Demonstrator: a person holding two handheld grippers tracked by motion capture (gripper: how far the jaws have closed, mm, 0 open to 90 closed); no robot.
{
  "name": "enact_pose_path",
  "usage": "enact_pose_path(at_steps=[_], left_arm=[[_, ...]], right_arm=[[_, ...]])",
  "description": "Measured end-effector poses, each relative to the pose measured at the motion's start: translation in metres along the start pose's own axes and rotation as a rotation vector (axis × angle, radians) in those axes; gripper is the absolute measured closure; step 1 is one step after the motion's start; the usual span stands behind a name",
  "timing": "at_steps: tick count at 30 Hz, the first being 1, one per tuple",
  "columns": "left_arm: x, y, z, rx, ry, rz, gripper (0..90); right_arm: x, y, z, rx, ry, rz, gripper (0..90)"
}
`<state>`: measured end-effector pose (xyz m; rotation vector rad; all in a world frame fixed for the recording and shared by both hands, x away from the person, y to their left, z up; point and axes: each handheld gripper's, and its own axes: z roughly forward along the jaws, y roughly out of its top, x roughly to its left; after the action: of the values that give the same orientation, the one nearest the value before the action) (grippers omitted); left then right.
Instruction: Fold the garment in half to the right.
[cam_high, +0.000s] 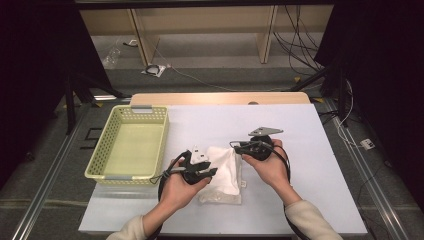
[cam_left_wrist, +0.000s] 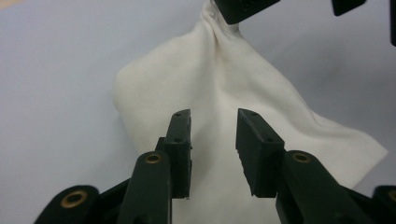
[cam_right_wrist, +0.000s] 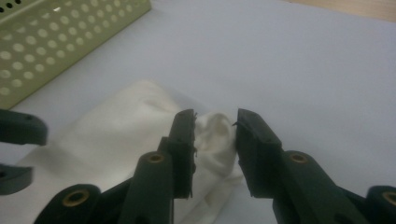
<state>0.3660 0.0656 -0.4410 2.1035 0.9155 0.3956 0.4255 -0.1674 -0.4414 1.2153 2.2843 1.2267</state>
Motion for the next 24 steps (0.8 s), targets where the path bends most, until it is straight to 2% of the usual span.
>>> enact_pose_path(at_steps=[3, 9, 13, 14, 19, 24], left_arm=[[0.002, 0.003, 0.002, -0.004, 0.011, 0.0, 66.4], [0.009, 0.008, 0.01, -0.003, 0.032, -0.009, 67.9], [0.009, 0.009, 0.015, 0.0, 0.032, -0.009, 68.0], [0.009, 0.009, 0.016, 0.003, 0.031, -0.006, 68.1], [0.008, 0.008, 0.019, 0.005, 0.028, -0.007, 67.9], [0.007, 0.007, 0.02, 0.006, 0.031, 0.001, 67.6]], right_arm=[[0.004, 0.001, -0.006, -0.023, 0.016, 0.017, 66.0], [0.015, -0.001, -0.006, -0.006, 0.037, 0.013, 64.4], [0.014, -0.008, 0.004, 0.057, 0.037, 0.044, 64.2], [0.015, -0.01, 0.006, 0.067, 0.035, 0.053, 65.3], [0.015, -0.016, 0.009, 0.104, 0.026, 0.068, 85.4], [0.013, -0.017, 0.003, 0.113, 0.015, 0.064, 88.4]])
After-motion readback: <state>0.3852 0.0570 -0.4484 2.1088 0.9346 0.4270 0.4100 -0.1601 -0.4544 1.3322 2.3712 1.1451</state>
